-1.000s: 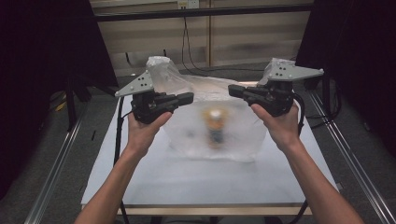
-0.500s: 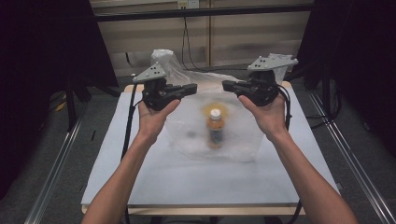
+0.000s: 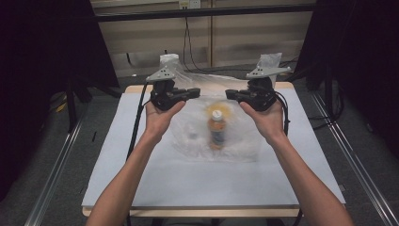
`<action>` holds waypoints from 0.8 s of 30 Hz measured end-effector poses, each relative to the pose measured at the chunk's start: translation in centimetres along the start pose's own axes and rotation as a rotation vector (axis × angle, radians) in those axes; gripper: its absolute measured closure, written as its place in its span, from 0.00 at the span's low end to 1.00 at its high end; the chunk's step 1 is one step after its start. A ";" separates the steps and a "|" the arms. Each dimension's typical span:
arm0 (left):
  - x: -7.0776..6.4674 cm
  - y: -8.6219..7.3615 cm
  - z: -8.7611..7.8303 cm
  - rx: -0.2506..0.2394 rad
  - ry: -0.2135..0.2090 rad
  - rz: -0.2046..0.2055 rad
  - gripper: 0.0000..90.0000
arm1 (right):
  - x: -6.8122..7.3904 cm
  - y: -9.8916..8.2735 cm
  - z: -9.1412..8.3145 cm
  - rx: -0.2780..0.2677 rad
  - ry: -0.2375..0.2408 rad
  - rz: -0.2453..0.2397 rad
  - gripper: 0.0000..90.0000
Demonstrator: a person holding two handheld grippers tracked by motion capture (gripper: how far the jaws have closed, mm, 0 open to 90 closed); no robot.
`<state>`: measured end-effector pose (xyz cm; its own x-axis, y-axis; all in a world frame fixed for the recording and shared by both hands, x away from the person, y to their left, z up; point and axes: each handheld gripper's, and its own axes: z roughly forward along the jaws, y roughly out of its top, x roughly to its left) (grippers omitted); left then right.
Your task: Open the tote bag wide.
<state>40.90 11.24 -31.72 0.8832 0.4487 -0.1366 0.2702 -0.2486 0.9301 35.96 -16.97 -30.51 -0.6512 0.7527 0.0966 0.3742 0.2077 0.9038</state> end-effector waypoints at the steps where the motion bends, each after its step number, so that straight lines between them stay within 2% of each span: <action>1: 0.0 -0.3 0.2 0.001 -0.011 -0.003 1.00 | 0.0 -0.4 0.1 0.002 0.008 0.005 1.00; 3: 0.0 -0.9 0.5 0.020 -0.025 0.001 1.00 | -0.1 -1.2 0.3 0.003 0.029 0.007 1.00; 6: 0.0 -1.4 1.0 0.016 -0.052 -0.002 1.00 | -0.2 -2.1 0.6 0.008 0.049 0.011 1.00; 10: 0.2 -1.7 1.4 0.014 -0.054 -0.006 1.00 | -0.5 -3.0 1.0 0.019 0.054 0.021 1.00; 12: 0.4 -2.1 1.6 0.012 -0.050 0.013 1.00 | -0.6 -3.4 1.2 0.024 0.062 0.022 1.00; 18: 0.8 -4.3 2.9 0.044 -0.065 -0.014 1.00 | -1.0 -5.0 1.7 0.036 0.069 0.035 1.00; 20: 0.8 -5.2 3.4 0.064 -0.067 -0.026 1.00 | -1.0 -5.8 1.9 0.035 0.084 0.048 1.00; 22: 0.8 -5.9 3.7 0.092 -0.057 -0.021 1.00 | -1.2 -6.6 2.1 0.049 0.083 0.047 1.00; 24: 1.0 -6.5 3.9 0.084 -0.067 -0.039 1.00 | -1.4 -7.3 2.3 0.052 0.087 0.065 1.00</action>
<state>41.55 9.94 -39.22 0.8942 0.4017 -0.1974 0.3338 -0.3045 0.8921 35.61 -18.12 -38.20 -0.6786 0.7089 0.1921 0.4494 0.1939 0.8720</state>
